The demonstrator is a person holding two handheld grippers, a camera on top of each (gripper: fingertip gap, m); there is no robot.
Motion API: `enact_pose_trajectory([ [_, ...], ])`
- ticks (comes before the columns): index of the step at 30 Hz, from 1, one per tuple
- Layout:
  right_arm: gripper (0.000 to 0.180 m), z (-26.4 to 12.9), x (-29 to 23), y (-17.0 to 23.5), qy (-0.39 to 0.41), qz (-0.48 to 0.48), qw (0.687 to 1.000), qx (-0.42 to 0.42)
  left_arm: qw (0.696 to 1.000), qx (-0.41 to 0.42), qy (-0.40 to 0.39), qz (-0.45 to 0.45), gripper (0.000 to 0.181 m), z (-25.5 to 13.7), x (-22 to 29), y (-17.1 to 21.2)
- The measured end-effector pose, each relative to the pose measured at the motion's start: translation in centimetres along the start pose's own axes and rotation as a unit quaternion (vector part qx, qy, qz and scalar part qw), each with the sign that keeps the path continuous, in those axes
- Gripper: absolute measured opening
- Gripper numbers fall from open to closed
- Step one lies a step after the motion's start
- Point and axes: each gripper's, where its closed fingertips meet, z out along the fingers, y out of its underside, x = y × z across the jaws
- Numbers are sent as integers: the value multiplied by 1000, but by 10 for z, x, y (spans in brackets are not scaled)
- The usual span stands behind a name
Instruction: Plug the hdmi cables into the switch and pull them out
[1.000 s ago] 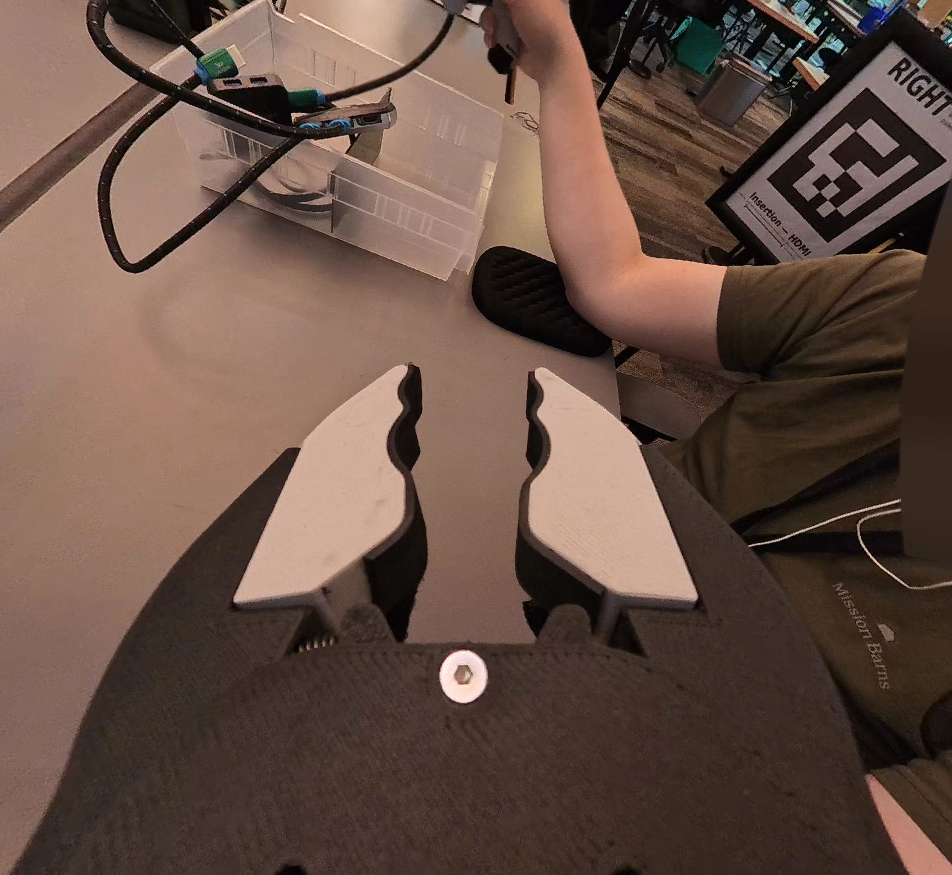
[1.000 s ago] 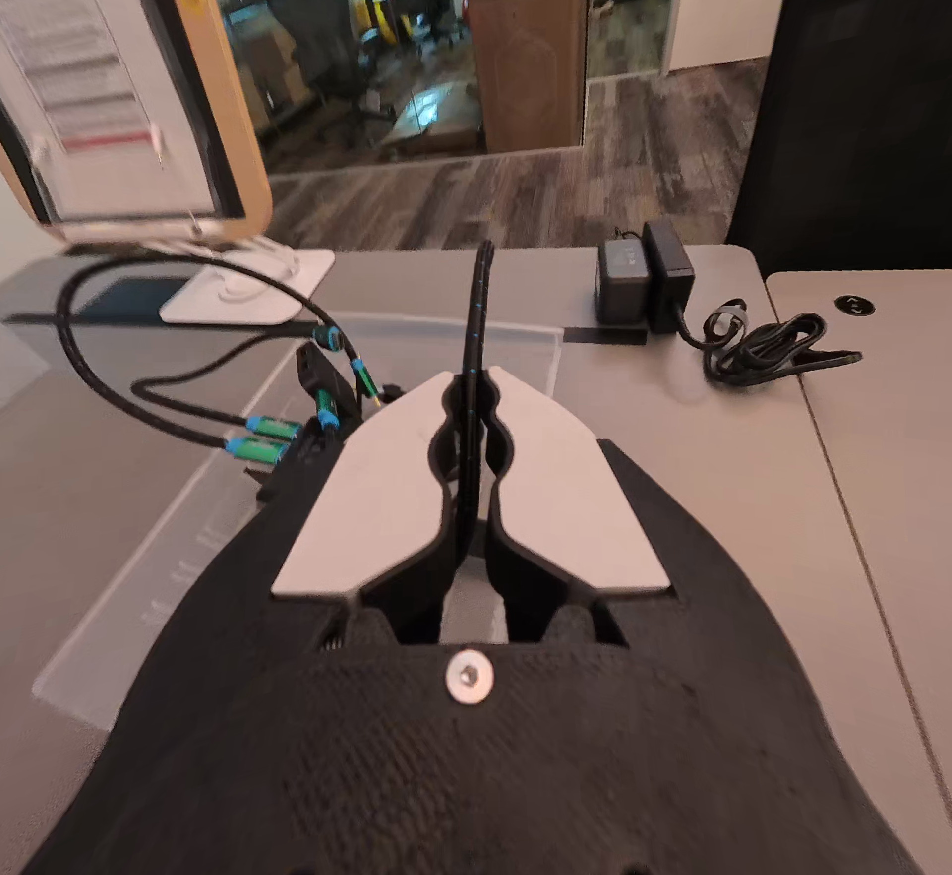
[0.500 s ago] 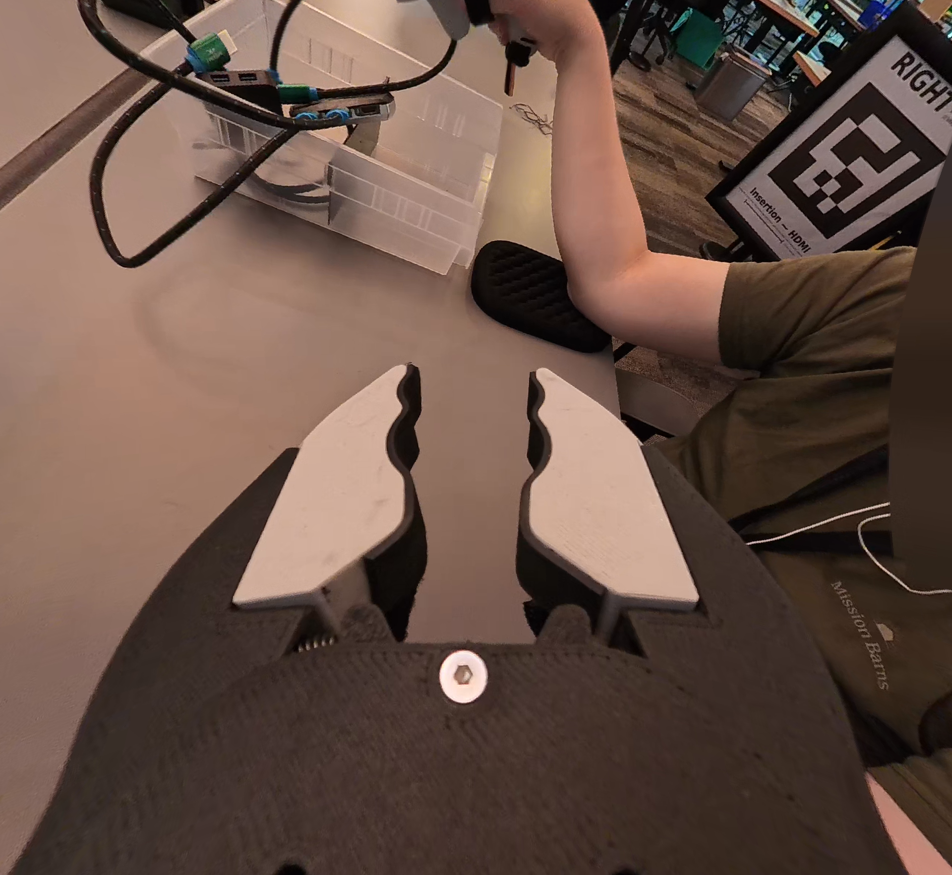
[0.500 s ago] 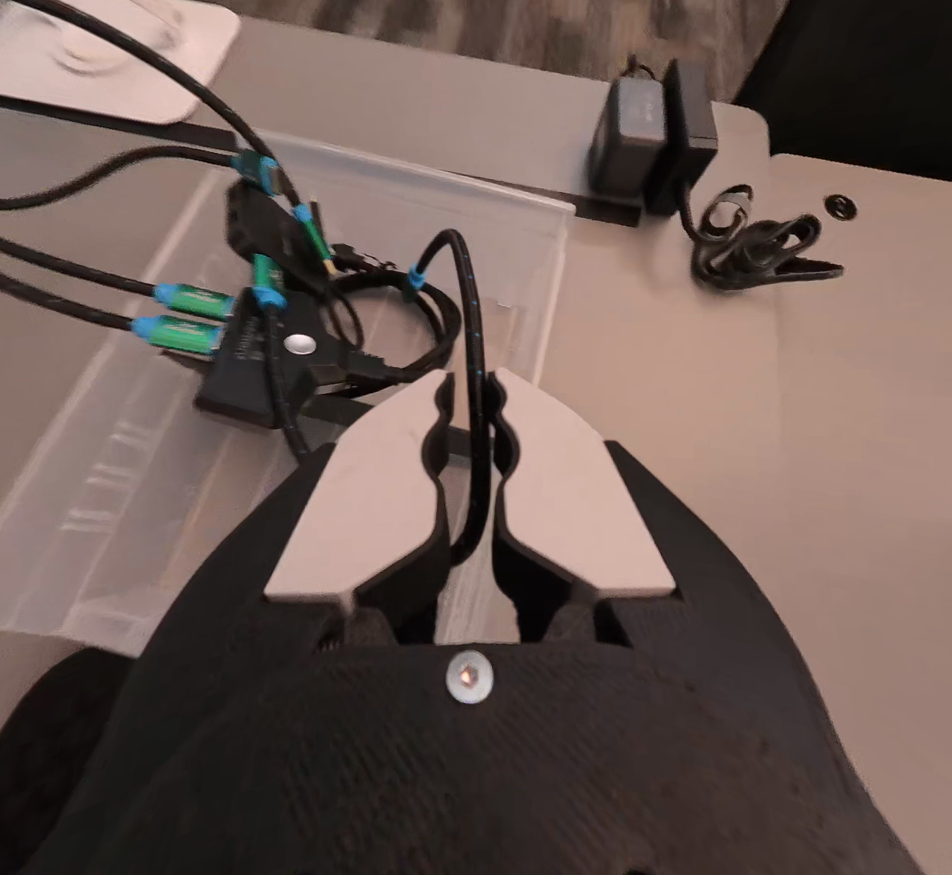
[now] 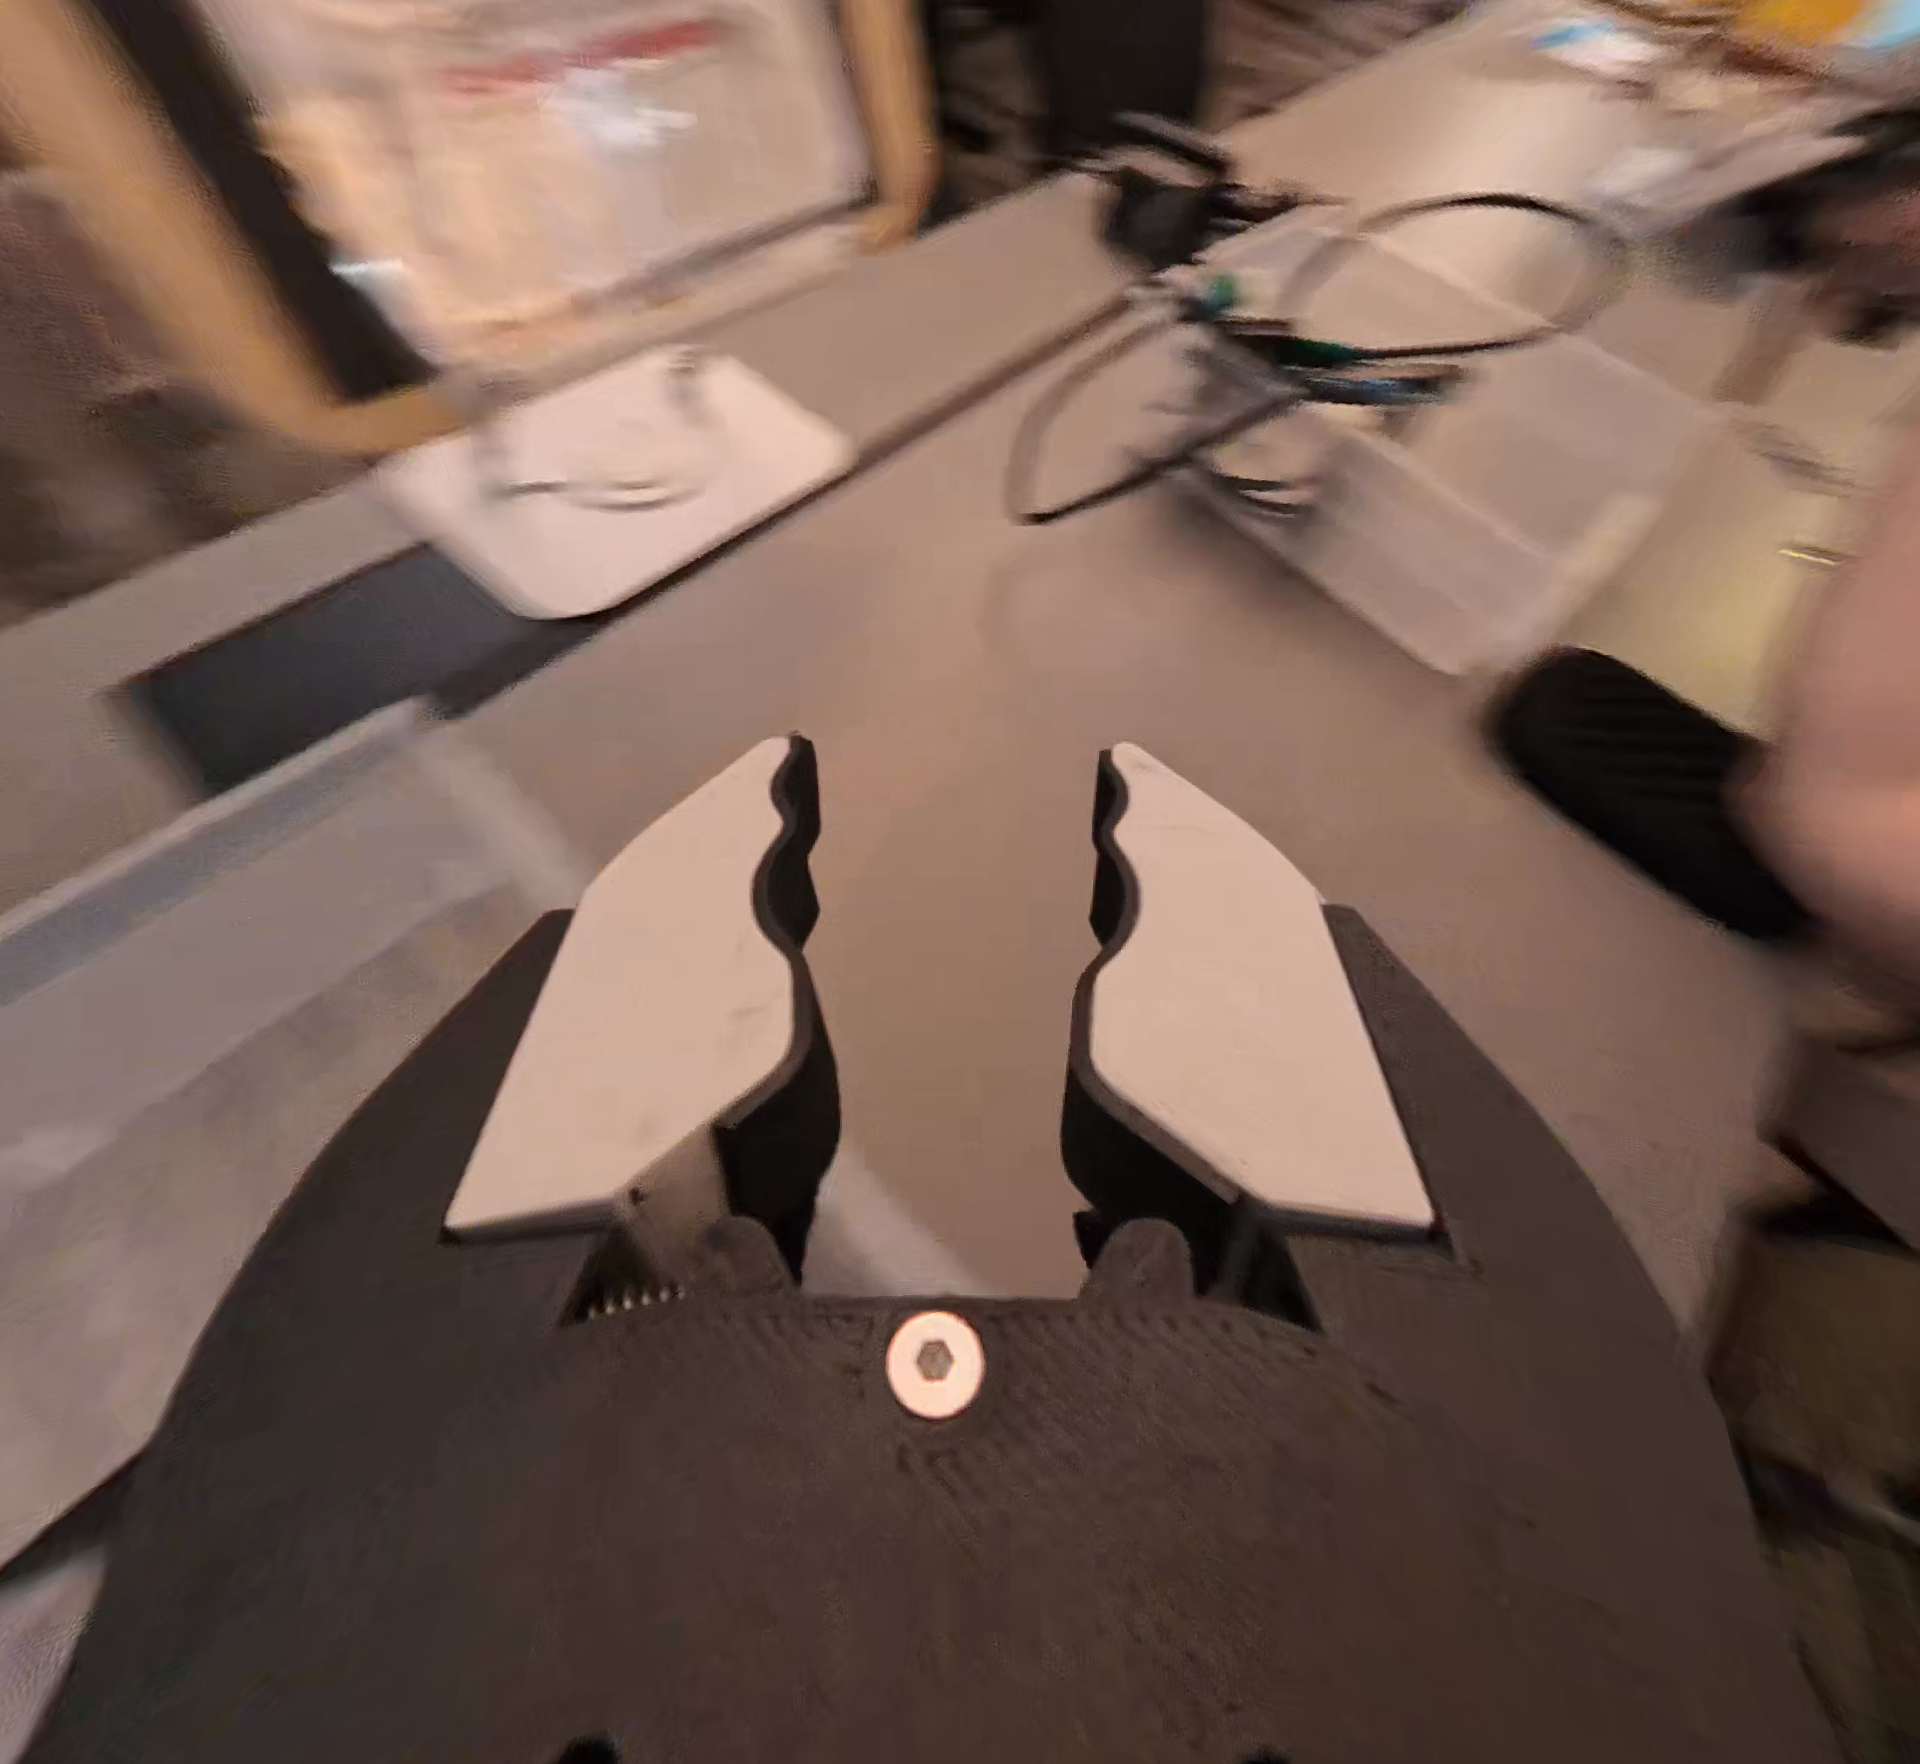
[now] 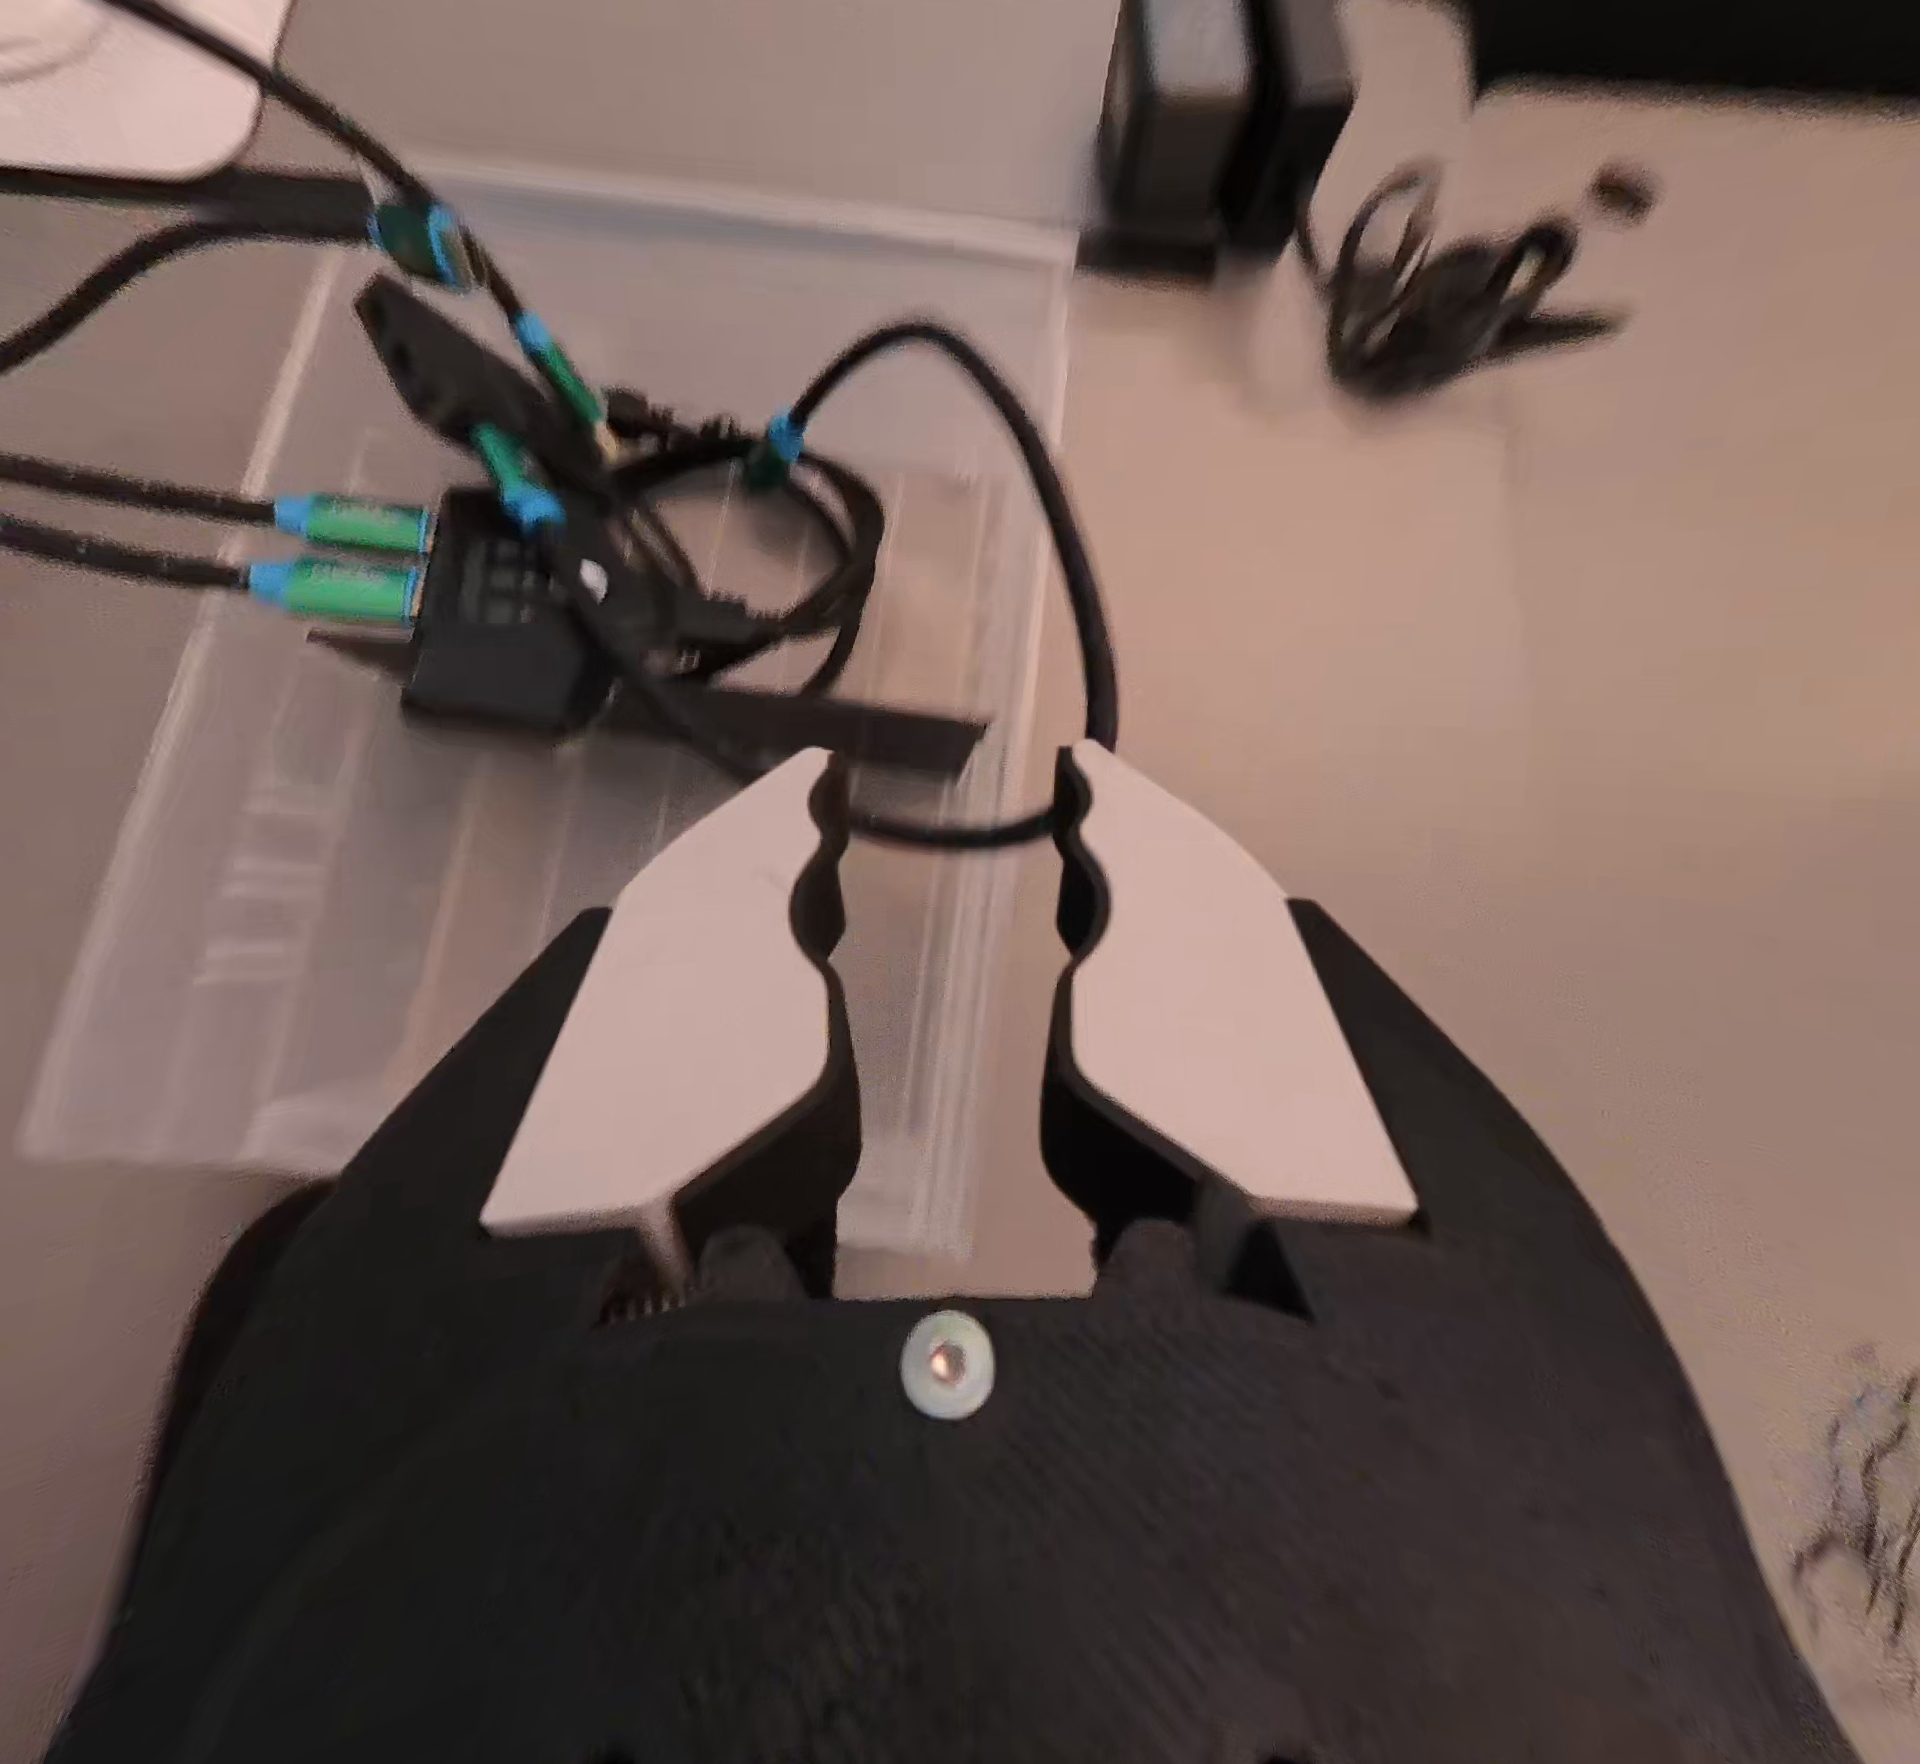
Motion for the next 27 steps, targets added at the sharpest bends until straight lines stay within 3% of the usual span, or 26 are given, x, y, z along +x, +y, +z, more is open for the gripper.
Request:
enact_pose_trajectory([
  [2,41,-2,-3,27,-8,22,997,-68,991,9,-135,-19,54,-25,-59,9],
  [4,49,4,1,47,-3,18,993,-117,974,-5,-217,-57,58,-50,-103,29],
  [9,49,40,-4,71,-64,75,979,-180,946,-23,-284,-153,66,-94,-155,76],
  [11,41,52,-11,84,-97,106,965,-221,931,-35,-320,-171,68,-111,-168,91],
  [14,26,61,-11,100,-96,112,953,-266,924,-70,-311,-211,71,-116,-171,117],
  [19,9,67,-9,111,-80,81,946,-302,896,-207,-311,-240,72,-110,-180,178],
  [24,11,64,-25,116,-93,15,940,-327,885,-271,-276,-258,67,-95,-174,208],
  [27,13,63,-40,116,-109,-4,932,-346,875,-300,-260,-276,52,-91,-169,222],
])
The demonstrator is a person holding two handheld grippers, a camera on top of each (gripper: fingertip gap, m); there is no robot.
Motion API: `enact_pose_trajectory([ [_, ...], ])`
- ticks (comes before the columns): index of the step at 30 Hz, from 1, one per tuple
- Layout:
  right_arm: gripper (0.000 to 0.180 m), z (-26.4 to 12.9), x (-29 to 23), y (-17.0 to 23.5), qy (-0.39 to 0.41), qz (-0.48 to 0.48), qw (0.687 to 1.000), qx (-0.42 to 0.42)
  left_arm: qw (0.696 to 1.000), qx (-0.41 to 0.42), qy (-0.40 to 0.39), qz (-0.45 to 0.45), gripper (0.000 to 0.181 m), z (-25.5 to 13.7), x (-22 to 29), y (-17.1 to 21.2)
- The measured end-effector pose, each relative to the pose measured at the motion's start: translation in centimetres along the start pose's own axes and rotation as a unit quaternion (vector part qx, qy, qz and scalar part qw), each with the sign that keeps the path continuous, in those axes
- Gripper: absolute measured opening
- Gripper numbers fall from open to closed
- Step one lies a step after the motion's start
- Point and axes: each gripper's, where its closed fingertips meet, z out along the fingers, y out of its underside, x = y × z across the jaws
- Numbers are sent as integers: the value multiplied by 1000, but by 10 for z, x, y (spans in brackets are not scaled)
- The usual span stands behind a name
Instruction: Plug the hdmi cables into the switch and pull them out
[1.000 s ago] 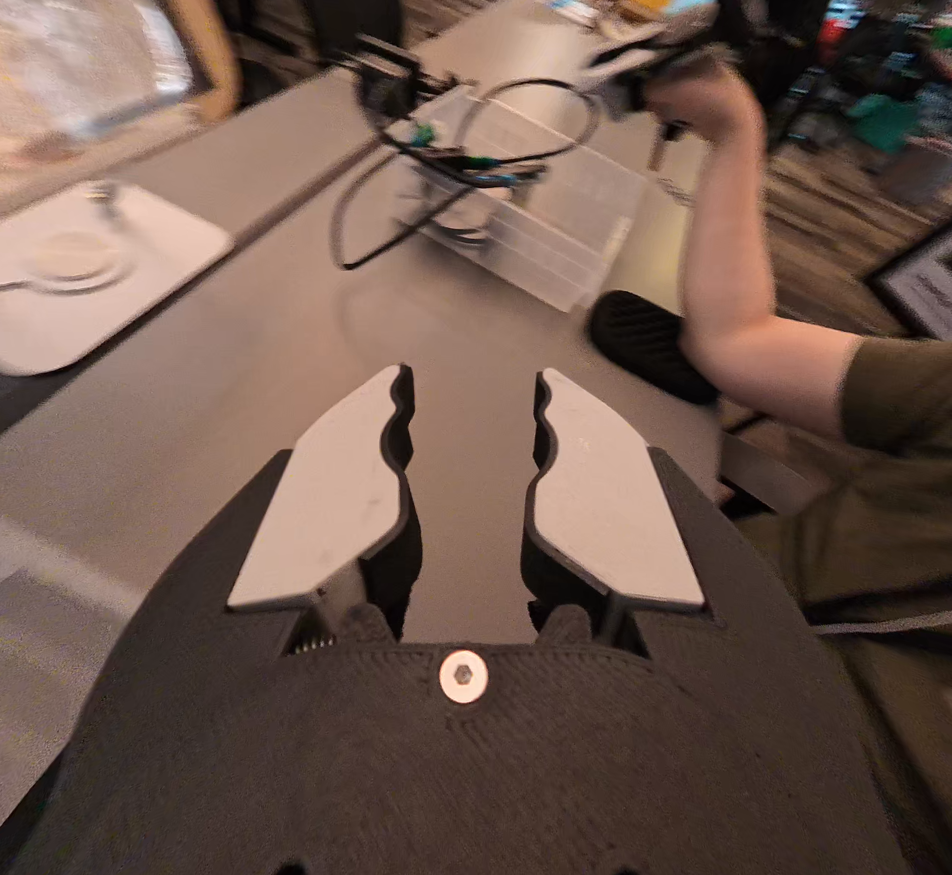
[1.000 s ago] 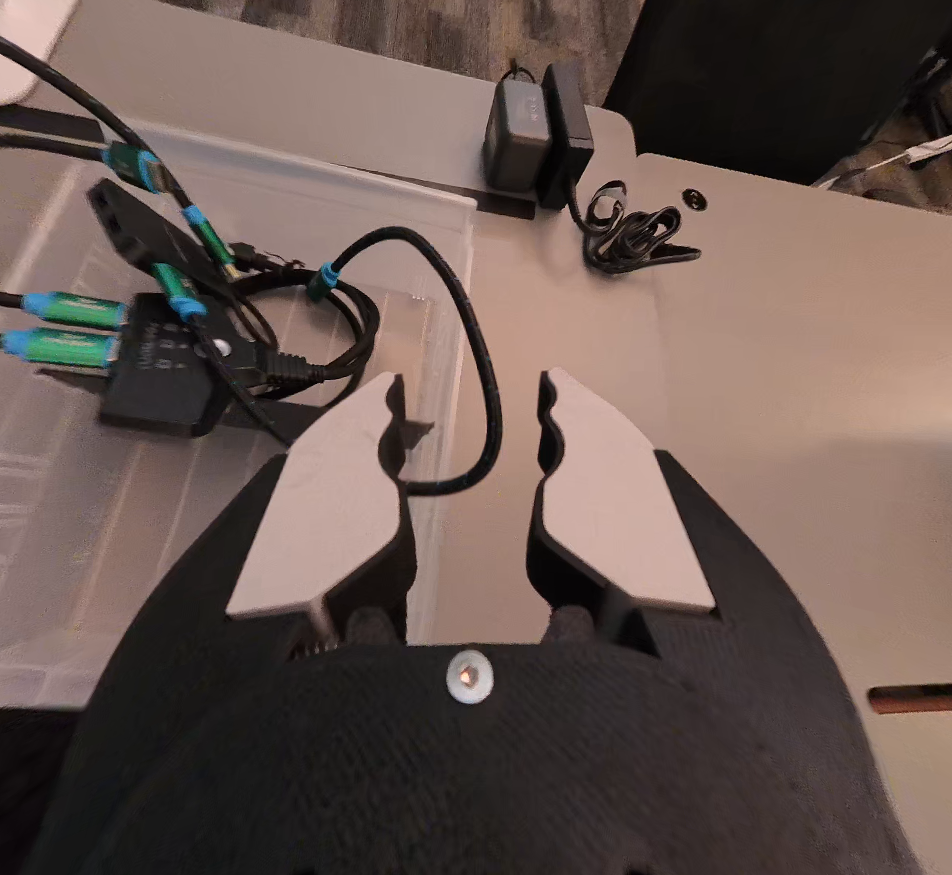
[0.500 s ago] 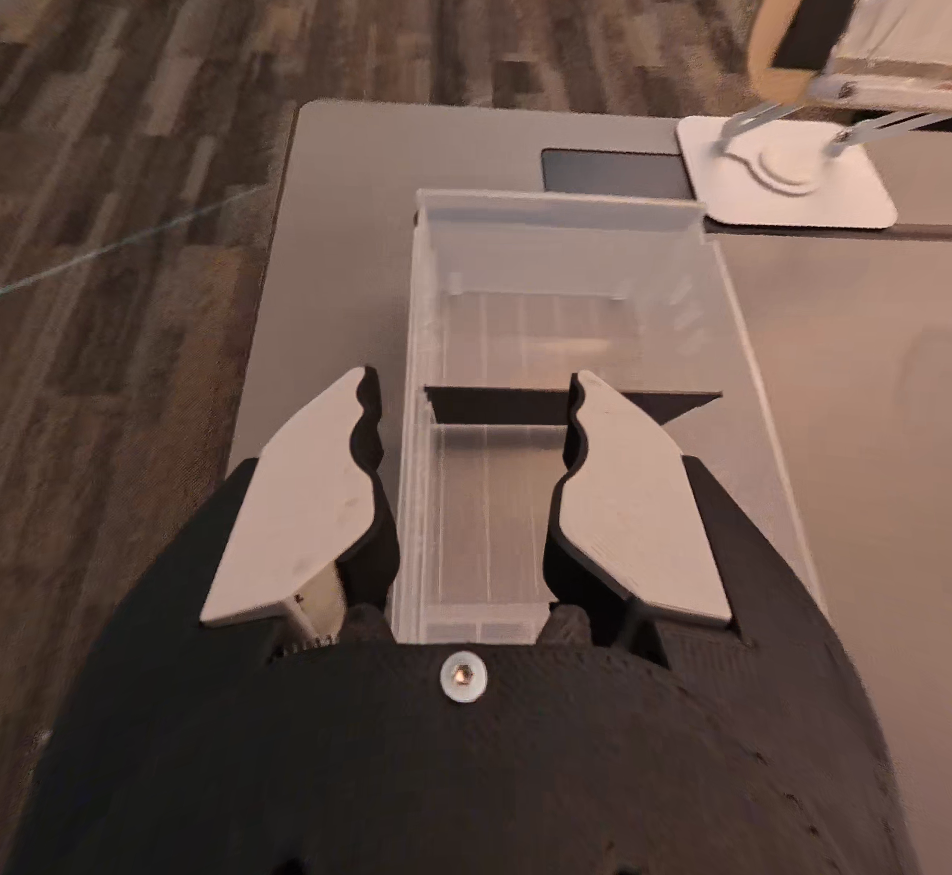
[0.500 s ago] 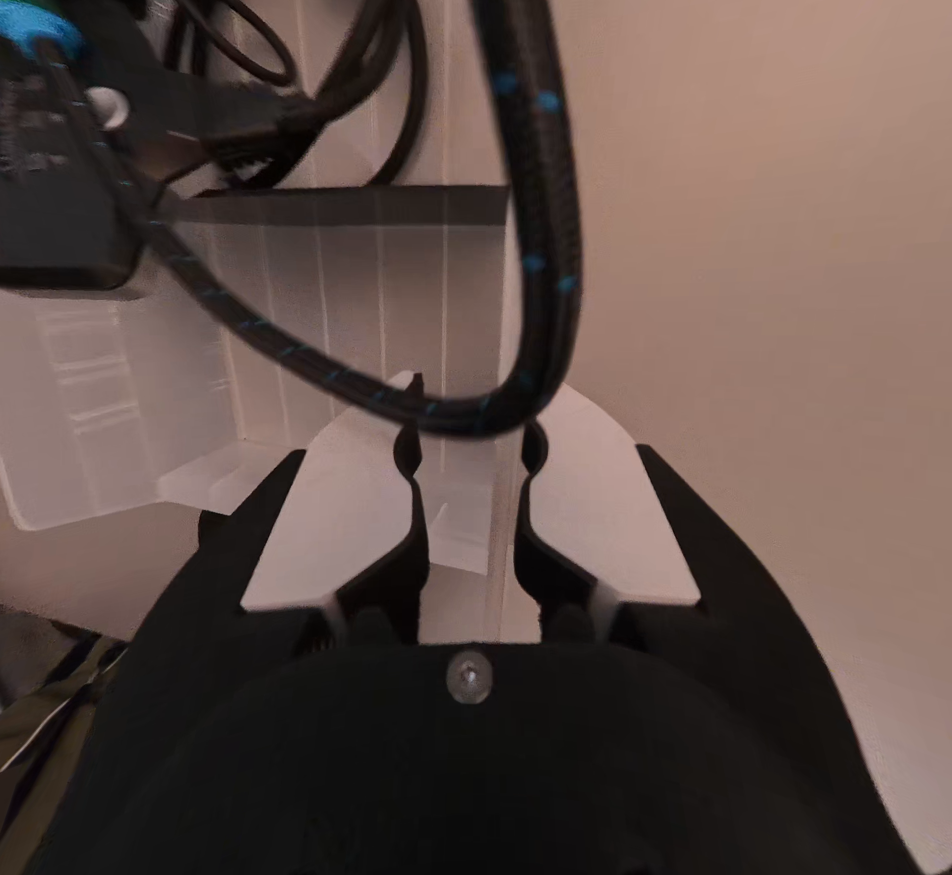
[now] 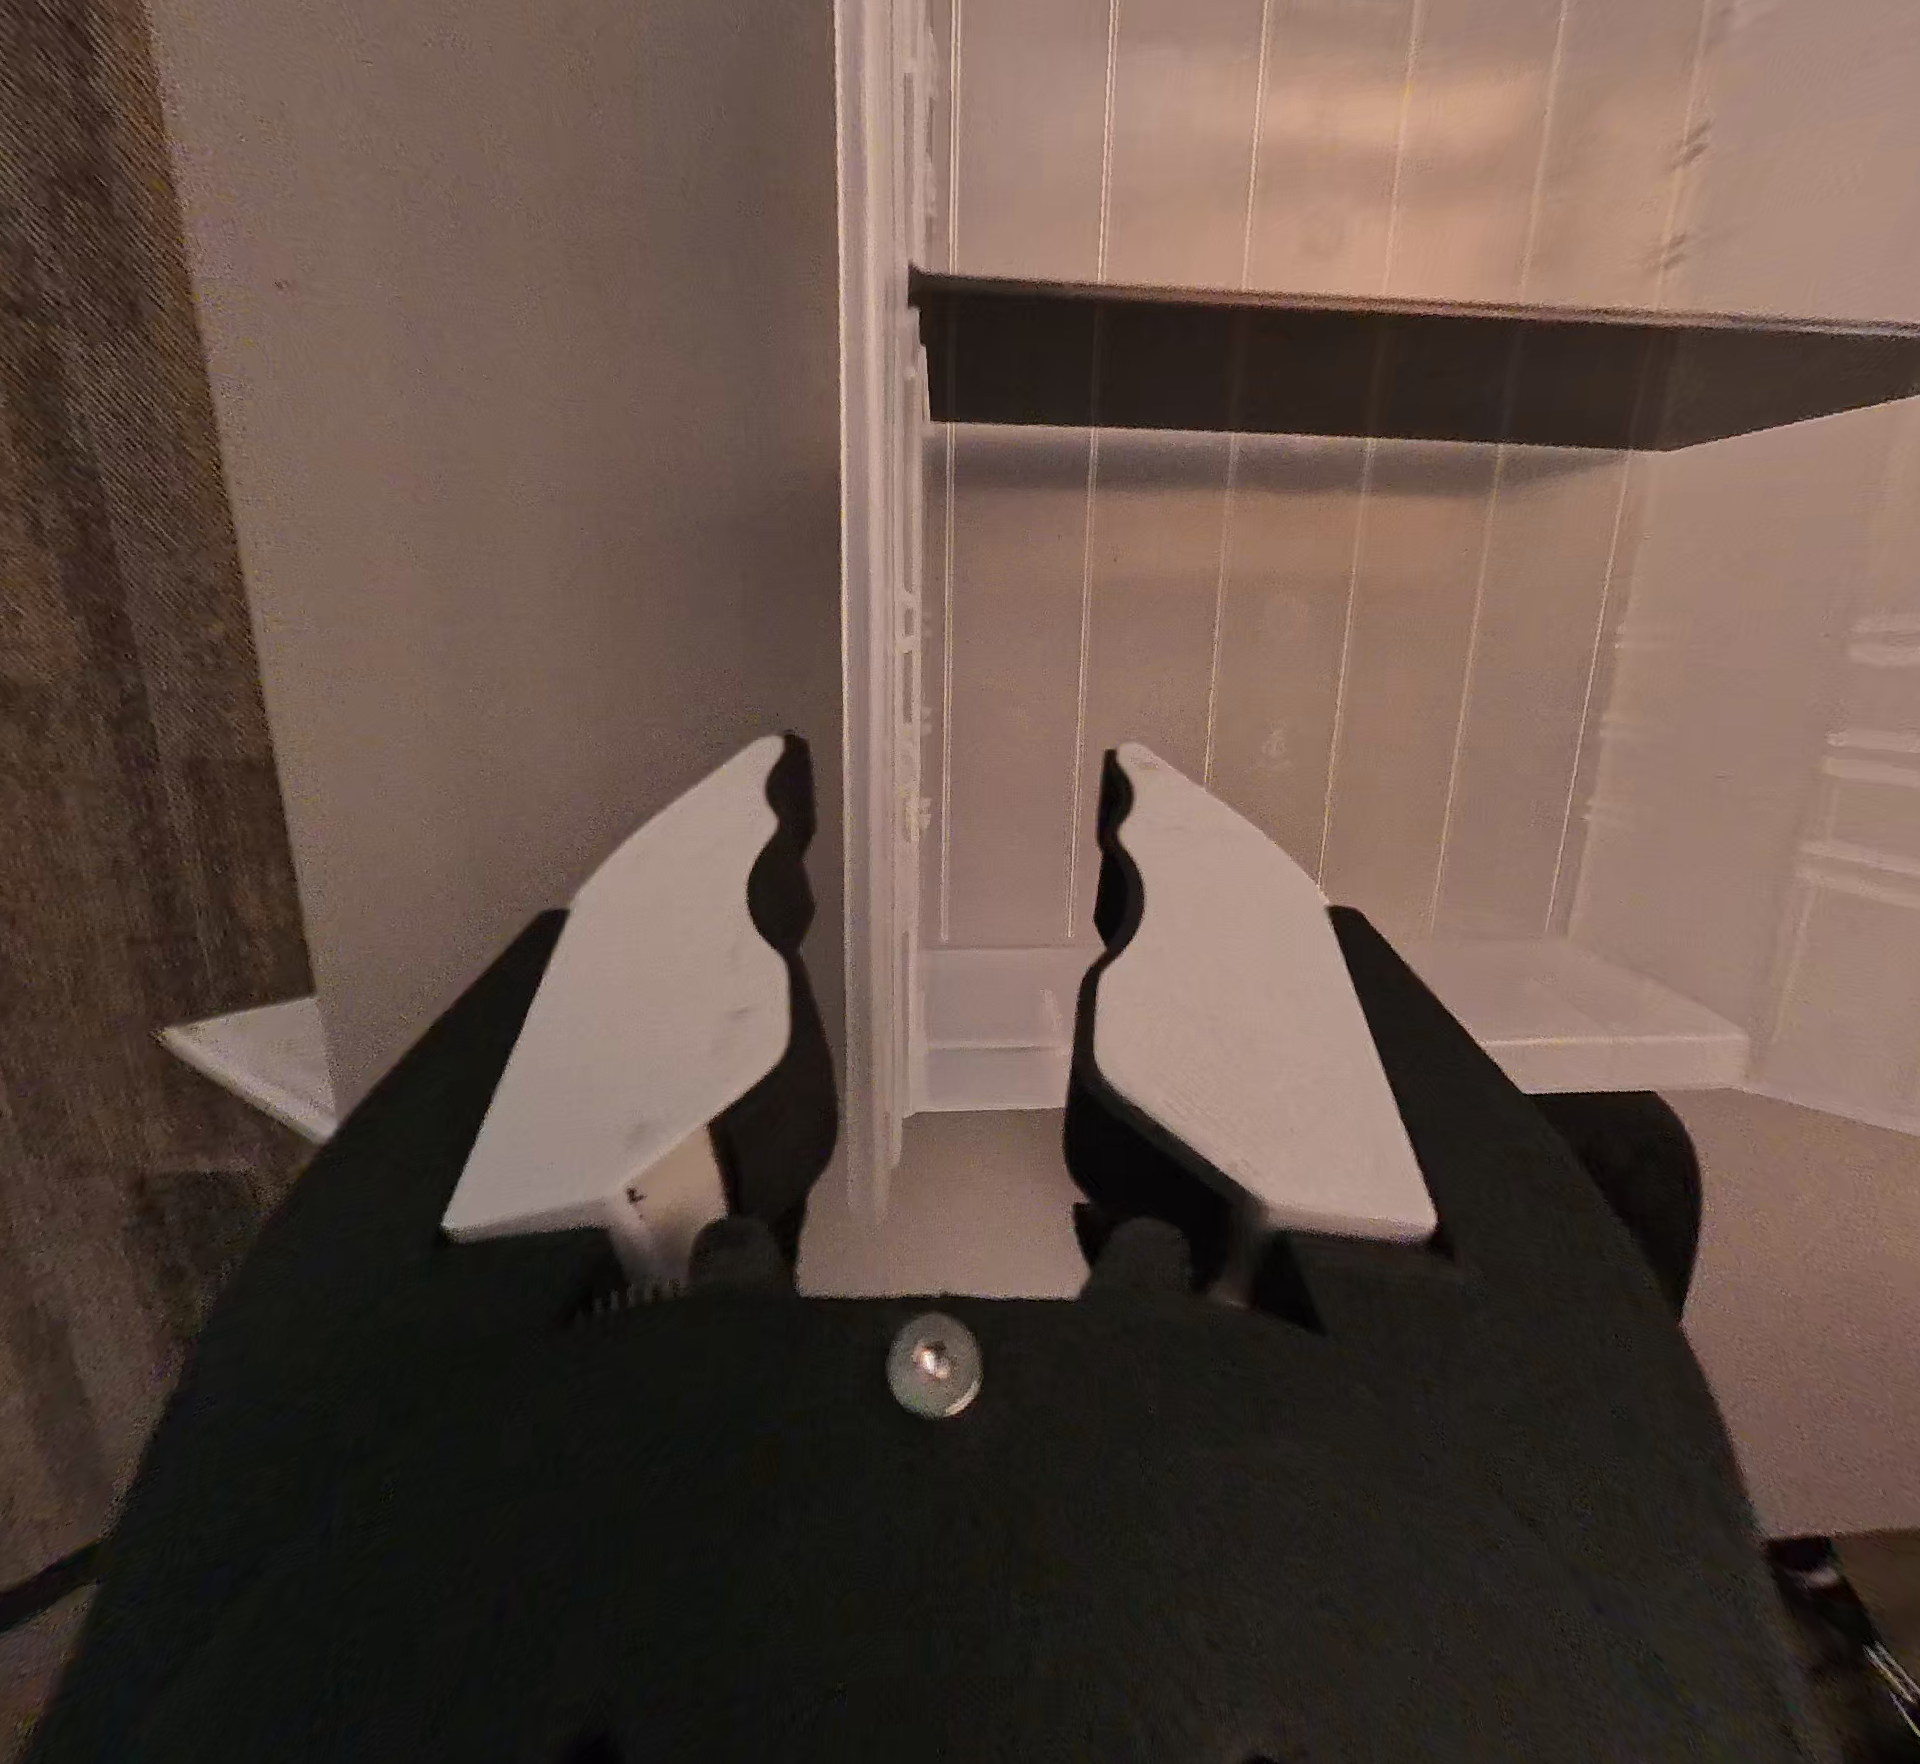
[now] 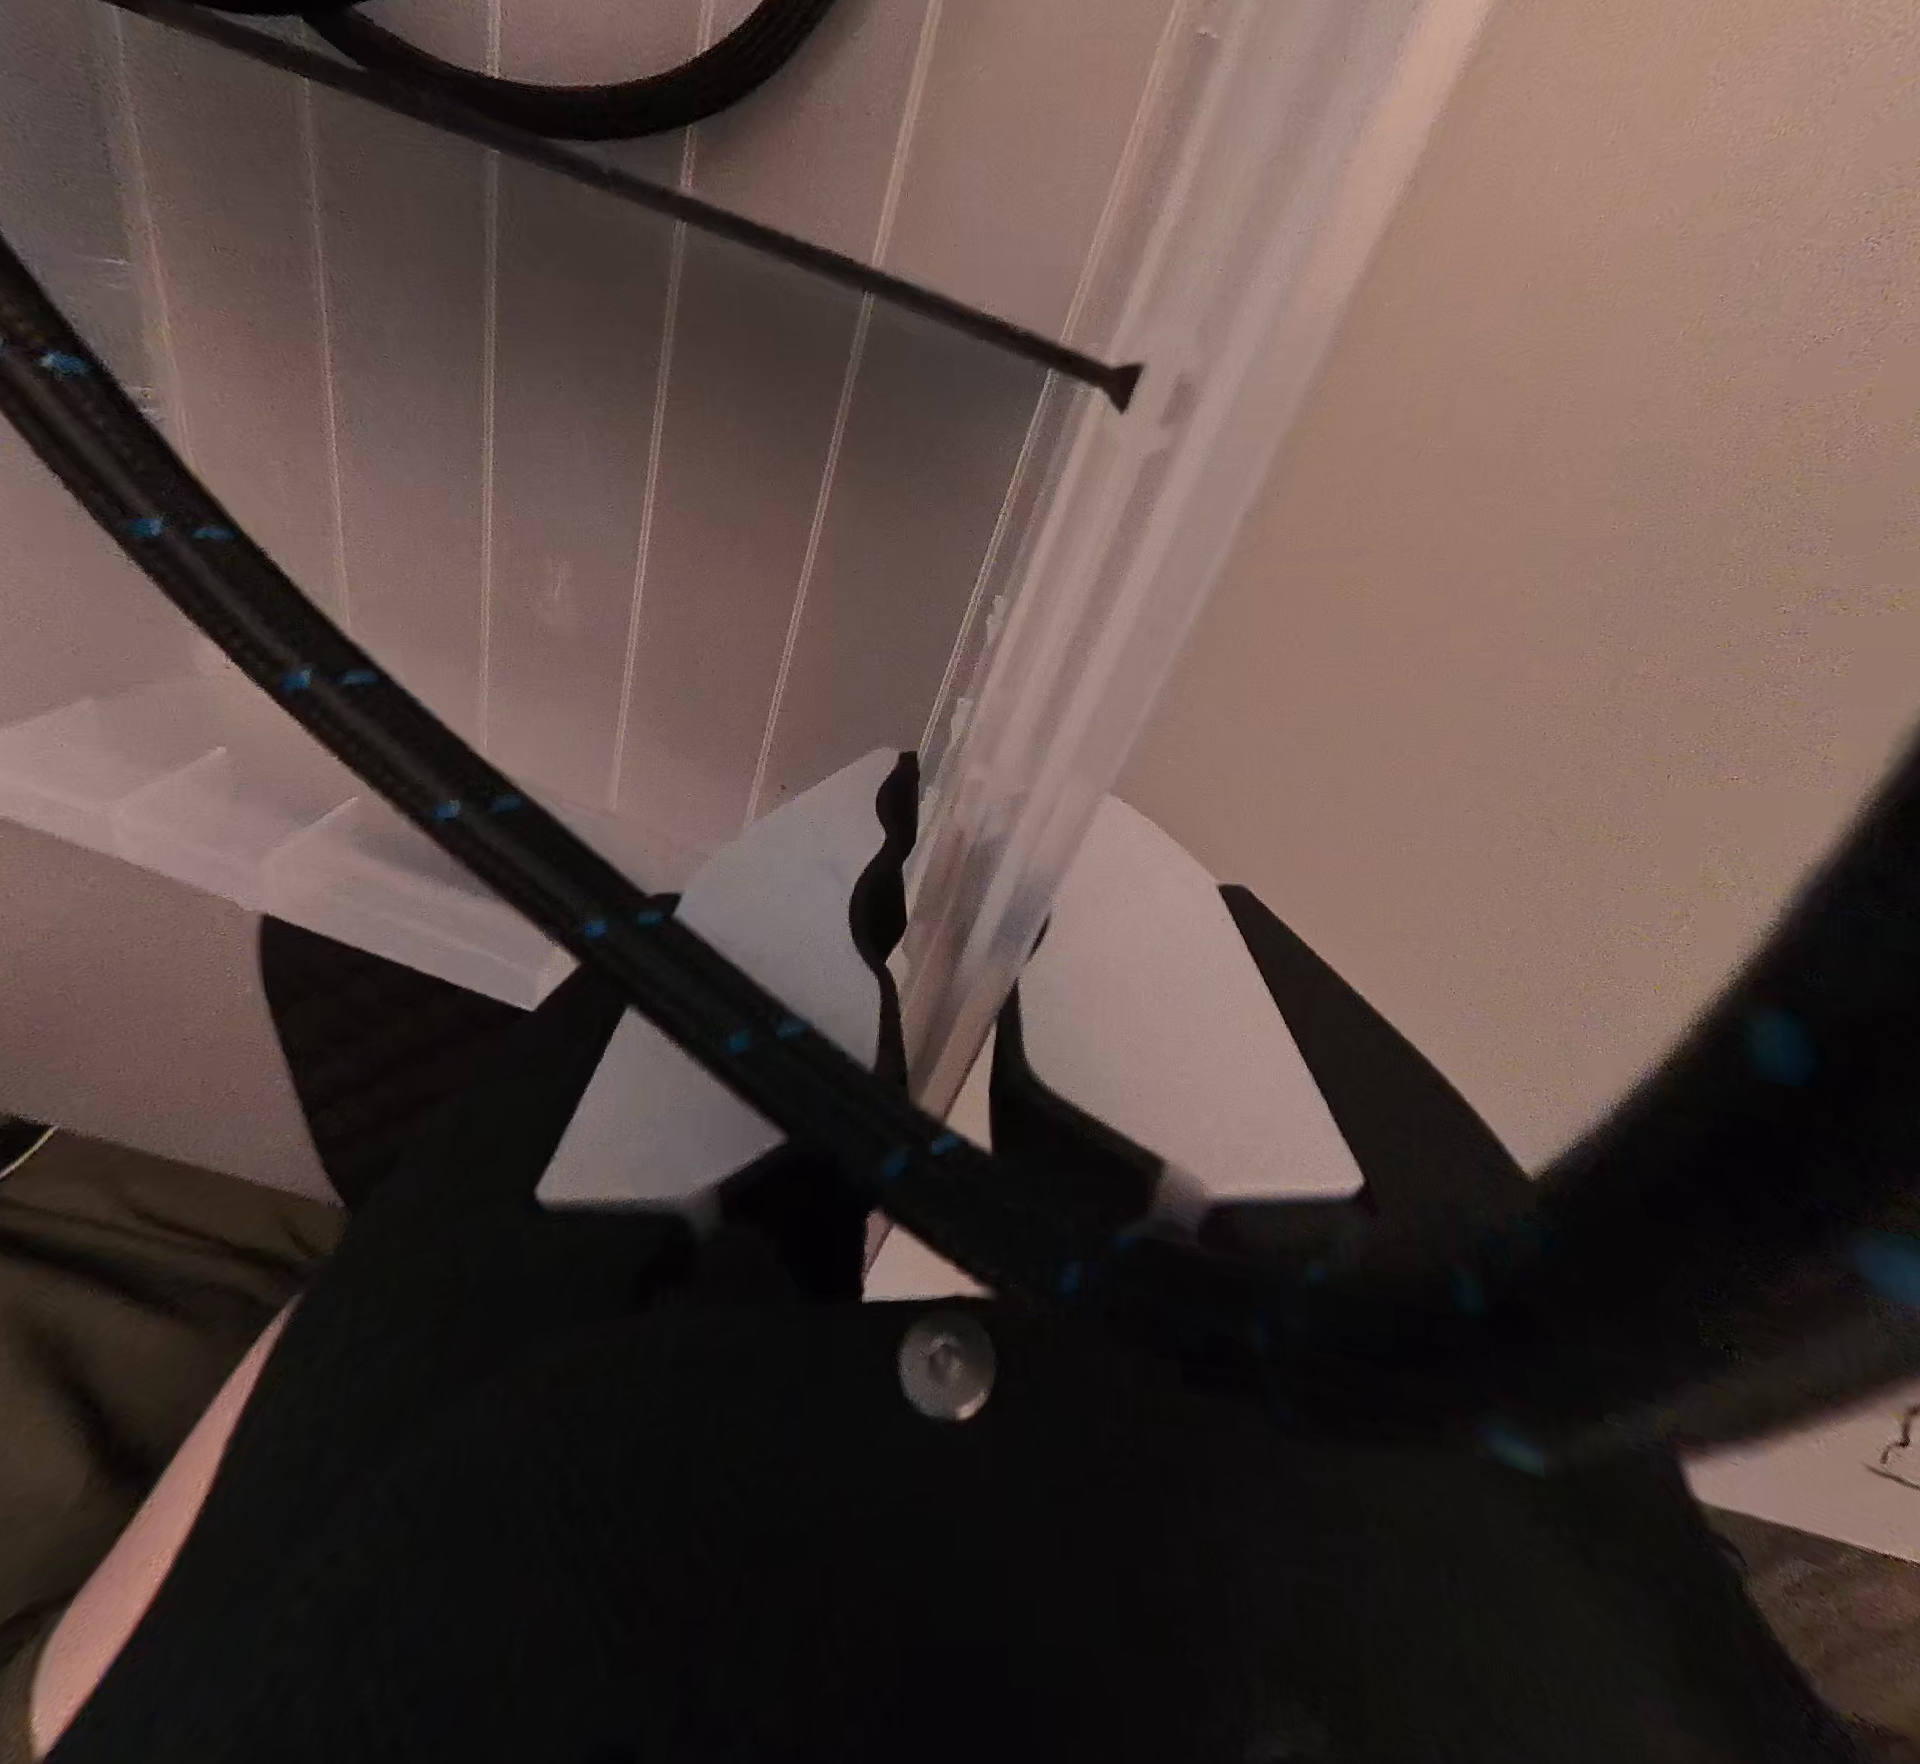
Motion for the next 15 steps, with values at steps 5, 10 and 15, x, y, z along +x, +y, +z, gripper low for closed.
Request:
enact_pose_trajectory([
  [5,12,3,-17,-4,-3,-25,999,-24,1000,-27,-4,-6,20,7,-2,6],
  [10,11,7,-37,-4,-5,-56,997,-57,993,-74,-13,92,6,15,17,13],
  [15,9,11,-66,-7,-12,-66,993,-97,981,-121,-9,152,11,22,66,10],
])
